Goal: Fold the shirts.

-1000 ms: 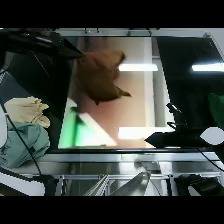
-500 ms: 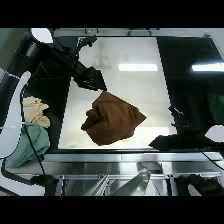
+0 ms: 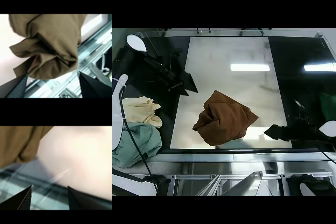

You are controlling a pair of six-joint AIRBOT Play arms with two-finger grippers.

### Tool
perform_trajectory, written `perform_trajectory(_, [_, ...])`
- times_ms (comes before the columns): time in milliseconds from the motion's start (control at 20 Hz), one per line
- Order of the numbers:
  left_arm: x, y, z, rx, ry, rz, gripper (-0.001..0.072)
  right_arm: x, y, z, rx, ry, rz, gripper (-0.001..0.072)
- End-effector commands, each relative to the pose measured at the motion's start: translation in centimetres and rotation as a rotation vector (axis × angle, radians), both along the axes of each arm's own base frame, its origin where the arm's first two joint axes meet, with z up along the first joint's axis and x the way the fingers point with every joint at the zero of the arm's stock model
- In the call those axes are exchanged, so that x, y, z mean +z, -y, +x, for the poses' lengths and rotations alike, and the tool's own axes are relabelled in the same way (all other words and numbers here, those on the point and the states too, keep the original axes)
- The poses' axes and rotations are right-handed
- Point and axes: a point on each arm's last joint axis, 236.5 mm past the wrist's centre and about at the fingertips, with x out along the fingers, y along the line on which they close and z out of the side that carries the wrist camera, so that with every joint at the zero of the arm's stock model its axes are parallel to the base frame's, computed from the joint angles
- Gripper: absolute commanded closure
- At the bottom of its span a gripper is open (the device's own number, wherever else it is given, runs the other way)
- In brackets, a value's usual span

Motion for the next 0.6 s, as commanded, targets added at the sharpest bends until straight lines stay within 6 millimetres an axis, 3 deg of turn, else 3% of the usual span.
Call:
perform_trajectory(0, [-6.4, -1.2, -1.2, 0.089, -0.093, 0.025, -0.0008, -1.6, 1.4, 3.4, -0.048, -0.002, -0.011, 0.0230])
perform_trajectory(150, [-11.6, -0.2, -3.8, 0.069, -0.158, 0.034, 0.0005, -3.0, -2.0, 4.1, 0.013, -0.072, 0.159, 0.0231])
perform_trajectory(300, [-14.7, 1.5, -6.7, 0.017, -0.269, 0.023, 0.0010, -5.4, -5.2, 3.0, 0.074, -0.167, 0.258, 0.0231])
perform_trajectory(500, [-15.5, 5.4, -8.2, -0.080, -0.295, -0.075, 0.0012, -8.2, -8.3, 0.8, 0.130, -0.292, 0.282, 0.0234])
perform_trajectory(550, [-15.5, 6.0, -8.0, -0.097, -0.285, -0.076, 0.0012, -8.3, -9.1, 0.9, 0.145, -0.285, 0.303, 0.0305])
